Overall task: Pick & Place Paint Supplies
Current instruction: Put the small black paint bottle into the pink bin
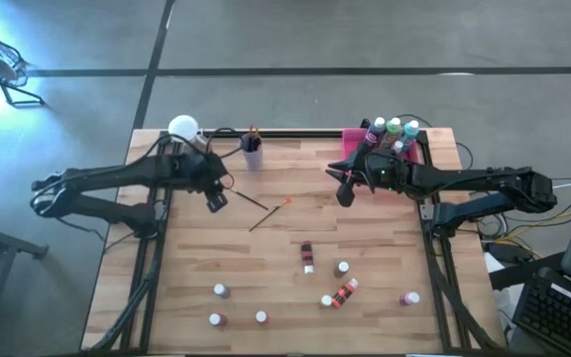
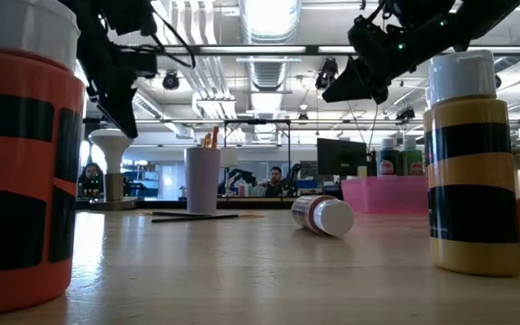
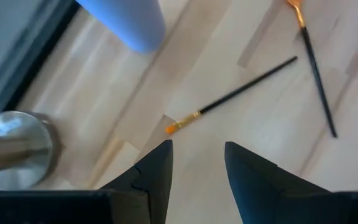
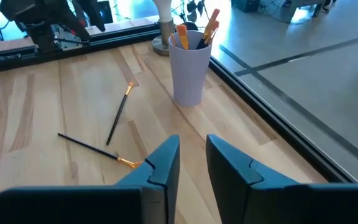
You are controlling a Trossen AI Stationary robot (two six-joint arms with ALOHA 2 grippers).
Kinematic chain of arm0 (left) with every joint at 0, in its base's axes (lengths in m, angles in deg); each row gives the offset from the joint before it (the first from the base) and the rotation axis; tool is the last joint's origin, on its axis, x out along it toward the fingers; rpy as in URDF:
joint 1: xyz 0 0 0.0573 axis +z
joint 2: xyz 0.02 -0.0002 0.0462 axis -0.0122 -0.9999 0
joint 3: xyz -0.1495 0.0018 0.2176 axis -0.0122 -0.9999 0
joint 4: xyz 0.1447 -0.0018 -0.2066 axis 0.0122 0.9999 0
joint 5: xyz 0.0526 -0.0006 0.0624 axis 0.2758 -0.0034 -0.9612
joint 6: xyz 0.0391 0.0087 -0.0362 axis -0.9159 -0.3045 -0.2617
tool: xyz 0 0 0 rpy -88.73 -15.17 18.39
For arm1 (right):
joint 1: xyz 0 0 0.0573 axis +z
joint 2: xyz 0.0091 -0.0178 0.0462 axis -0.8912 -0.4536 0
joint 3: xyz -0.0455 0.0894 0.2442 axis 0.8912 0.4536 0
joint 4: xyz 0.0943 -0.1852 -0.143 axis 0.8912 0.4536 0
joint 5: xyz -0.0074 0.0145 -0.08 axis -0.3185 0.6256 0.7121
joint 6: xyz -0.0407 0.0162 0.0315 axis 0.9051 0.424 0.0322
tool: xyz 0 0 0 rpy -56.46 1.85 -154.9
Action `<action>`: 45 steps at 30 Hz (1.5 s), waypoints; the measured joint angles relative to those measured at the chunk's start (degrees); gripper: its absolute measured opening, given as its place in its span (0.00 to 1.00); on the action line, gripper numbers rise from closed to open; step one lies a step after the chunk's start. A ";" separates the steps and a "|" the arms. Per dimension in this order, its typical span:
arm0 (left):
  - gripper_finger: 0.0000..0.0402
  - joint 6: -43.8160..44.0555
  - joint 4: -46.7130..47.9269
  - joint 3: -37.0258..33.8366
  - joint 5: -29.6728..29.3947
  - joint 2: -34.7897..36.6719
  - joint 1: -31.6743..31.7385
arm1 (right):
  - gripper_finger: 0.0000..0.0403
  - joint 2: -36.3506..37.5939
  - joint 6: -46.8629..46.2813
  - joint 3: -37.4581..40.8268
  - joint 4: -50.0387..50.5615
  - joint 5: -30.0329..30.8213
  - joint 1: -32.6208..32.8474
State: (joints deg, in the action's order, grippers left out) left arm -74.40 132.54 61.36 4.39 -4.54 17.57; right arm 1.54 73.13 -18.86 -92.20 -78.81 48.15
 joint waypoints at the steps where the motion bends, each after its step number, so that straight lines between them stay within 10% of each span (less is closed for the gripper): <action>1: 0.38 -0.11 0.05 -0.17 1.05 0.00 0.63 | 0.17 0.00 0.02 0.00 0.00 0.00 0.00; 10: 0.38 1.43 -1.79 -0.65 7.48 -0.02 -2.71 | 0.15 0.00 0.55 -0.10 0.21 -2.25 0.00; 21: 0.38 5.66 -17.44 -0.82 5.23 -0.02 -5.58 | 0.25 0.02 4.77 -11.09 12.34 -29.59 5.33; 30: 0.38 4.94 -47.87 -9.17 -0.43 -0.02 -5.77 | 0.30 -4.91 2.32 -32.81 56.25 -4.50 20.43; 45: 0.38 4.71 -62.79 -17.26 -0.02 -0.04 -5.78 | 0.47 -7.48 -28.69 -34.10 61.86 -4.02 33.96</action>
State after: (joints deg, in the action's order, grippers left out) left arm -69.69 69.75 44.10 4.37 -4.58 11.79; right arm -5.94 44.45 -52.97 -30.34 -82.84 82.11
